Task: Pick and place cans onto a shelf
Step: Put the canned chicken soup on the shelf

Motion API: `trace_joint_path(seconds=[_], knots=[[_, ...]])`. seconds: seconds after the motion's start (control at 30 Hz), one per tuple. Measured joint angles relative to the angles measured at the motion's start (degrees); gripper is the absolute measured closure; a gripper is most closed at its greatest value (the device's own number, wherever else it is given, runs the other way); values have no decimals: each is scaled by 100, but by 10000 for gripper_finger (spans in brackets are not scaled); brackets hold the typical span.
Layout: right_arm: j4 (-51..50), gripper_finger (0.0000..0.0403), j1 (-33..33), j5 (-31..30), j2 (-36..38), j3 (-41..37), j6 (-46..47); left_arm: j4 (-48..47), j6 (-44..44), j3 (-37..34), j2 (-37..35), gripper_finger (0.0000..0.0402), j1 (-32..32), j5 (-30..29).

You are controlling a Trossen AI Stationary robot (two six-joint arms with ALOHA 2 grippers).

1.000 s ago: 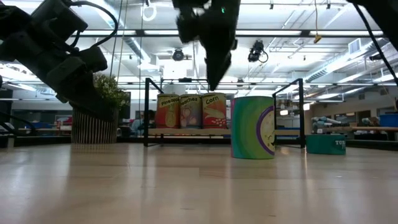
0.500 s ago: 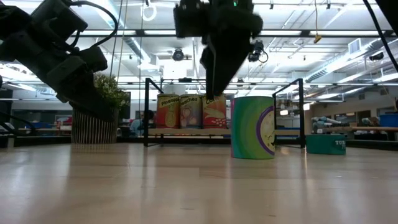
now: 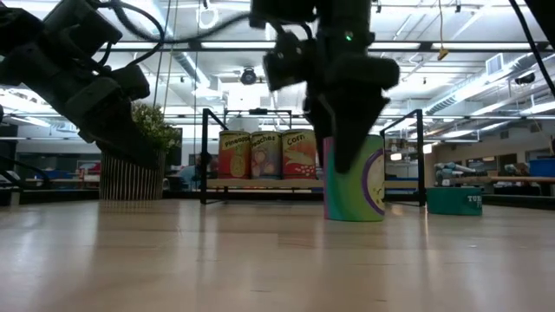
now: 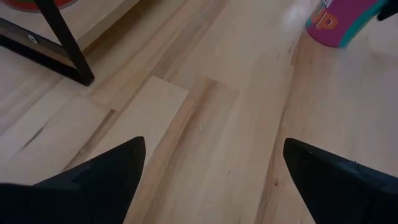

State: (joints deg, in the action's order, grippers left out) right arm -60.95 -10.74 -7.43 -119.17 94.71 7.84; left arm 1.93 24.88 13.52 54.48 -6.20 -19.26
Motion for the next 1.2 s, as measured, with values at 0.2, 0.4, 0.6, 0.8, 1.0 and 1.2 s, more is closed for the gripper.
trace_joint_path(seconds=[0.2,0.4,0.6,0.8,1.0,1.2], knots=[[-111,55,68,136,0,-304,113,0,-31,0,-2,14,2,0],[-1052,112,353,174,-7,14,108,2,-44,0,0,14,2,-1],[-1714,99,711,-444,28,602,-311,17,-4,0,-2,14,2,-1],[-1753,93,1547,-864,448,567,-892,46,-23,0,-2,14,2,-3],[-1349,94,2500,-775,794,565,-1378,107,-56,0,0,14,2,-3],[-774,94,3235,-244,735,480,-1852,107,-66,0,-2,14,2,-5]])
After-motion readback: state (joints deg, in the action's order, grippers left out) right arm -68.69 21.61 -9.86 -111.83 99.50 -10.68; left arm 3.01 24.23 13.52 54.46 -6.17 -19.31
